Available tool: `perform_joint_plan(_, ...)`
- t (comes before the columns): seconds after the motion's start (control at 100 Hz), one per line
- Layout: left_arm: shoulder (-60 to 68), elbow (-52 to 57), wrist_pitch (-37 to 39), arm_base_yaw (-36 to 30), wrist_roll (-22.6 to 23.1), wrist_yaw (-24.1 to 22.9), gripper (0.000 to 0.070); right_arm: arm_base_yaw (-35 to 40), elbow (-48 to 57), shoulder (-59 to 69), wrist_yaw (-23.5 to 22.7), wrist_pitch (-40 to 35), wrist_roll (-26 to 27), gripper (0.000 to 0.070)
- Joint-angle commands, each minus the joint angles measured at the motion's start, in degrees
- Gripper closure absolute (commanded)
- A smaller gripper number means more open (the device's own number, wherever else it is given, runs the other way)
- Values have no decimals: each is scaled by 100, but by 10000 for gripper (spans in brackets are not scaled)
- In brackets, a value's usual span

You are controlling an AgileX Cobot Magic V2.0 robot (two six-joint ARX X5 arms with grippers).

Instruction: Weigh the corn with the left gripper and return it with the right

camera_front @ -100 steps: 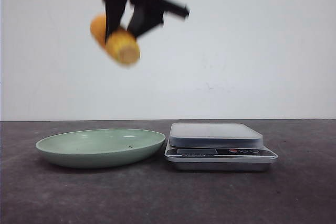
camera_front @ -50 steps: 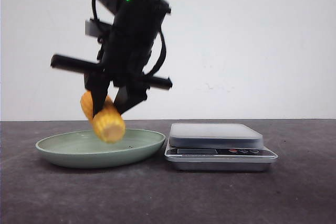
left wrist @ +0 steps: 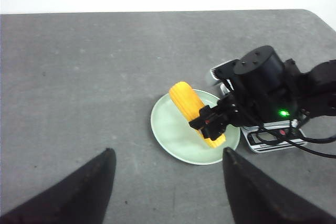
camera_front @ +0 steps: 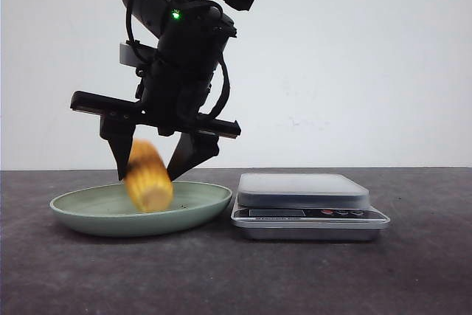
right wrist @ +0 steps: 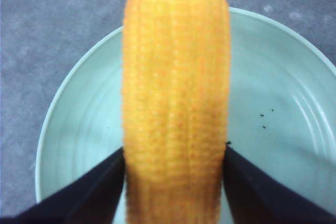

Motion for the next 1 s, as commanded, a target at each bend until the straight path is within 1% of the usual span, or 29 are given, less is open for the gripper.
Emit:
perform_joint_plan(0.0, 4, 63, 44, -52, 13, -33, 311, 35, 129, 120, 37, 55, 44, 221)
perform_joint_plan(0.06, 4, 63, 46, -52, 13, -33, 311, 7, 142, 109, 35, 35, 42, 160)
perform_joint_plan(0.11, 4, 63, 46, -52, 13, -33, 311, -31, 144, 77, 22, -4, 44, 136)
perform_joint_plan(0.2, 4, 63, 46, -52, 9, -33, 311, -90, 144, -46, 63, -136, 22, 137)
perform_joint_plan(0.28, 4, 63, 50, -52, 9, -33, 311, -177, 144, -282, 179, -262, -125, 137)
perform_joint_plan(0.56, 4, 63, 109, -52, 13, -188, 311, -695, 144, -1849, 208, -719, -820, 138)
perform_joint_plan(0.69, 4, 63, 129, -52, 15, -264, 311, -868, 144, -2800, 201, -1165, -1272, 138)
perform_joint_plan(0.83, 4, 63, 313, -52, 15, -315, 311, -879, 144, -3871, 601, -1722, -1727, 138)
perform_joint_plan(0.87, 4, 63, 378, -52, 24, -315, 311, -874, 144, -4168, 671, -1858, -1803, 138)
perform_joint_plan(0.99, 4, 61, 588, -52, 136, -315, 310, -846, 144, -5021, 675, -2295, -1912, 138)
